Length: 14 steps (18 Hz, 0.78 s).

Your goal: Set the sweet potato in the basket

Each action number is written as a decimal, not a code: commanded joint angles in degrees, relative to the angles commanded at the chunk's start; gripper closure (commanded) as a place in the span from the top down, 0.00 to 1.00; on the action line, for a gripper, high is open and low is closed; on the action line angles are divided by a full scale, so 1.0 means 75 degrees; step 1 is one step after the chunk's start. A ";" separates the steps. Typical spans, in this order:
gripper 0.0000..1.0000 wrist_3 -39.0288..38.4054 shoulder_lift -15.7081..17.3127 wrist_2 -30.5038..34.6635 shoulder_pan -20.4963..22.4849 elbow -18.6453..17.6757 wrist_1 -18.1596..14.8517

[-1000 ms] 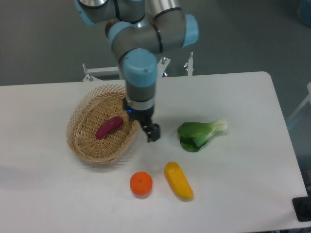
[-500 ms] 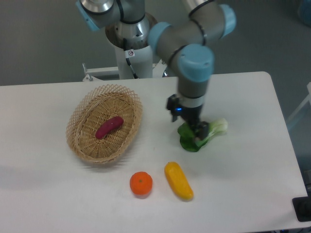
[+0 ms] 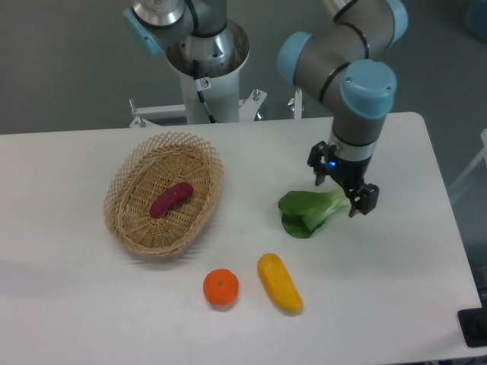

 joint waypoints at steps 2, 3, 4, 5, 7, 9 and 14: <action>1.00 0.0117 -0.0105 0.0000 0.0060 0.0082 0.0000; 1.00 0.0152 -0.0152 0.0000 0.0060 0.0129 0.0000; 1.00 0.0152 -0.0176 0.0000 0.0118 0.0187 -0.0012; 1.00 0.0152 -0.0199 0.0000 0.0176 0.0199 0.0000; 1.00 0.0164 -0.0235 0.0000 0.0177 0.0199 0.0023; 1.00 0.0164 -0.0246 0.0000 0.0177 0.0199 0.0047; 1.00 0.0164 -0.0305 0.0000 0.0188 0.0199 0.0105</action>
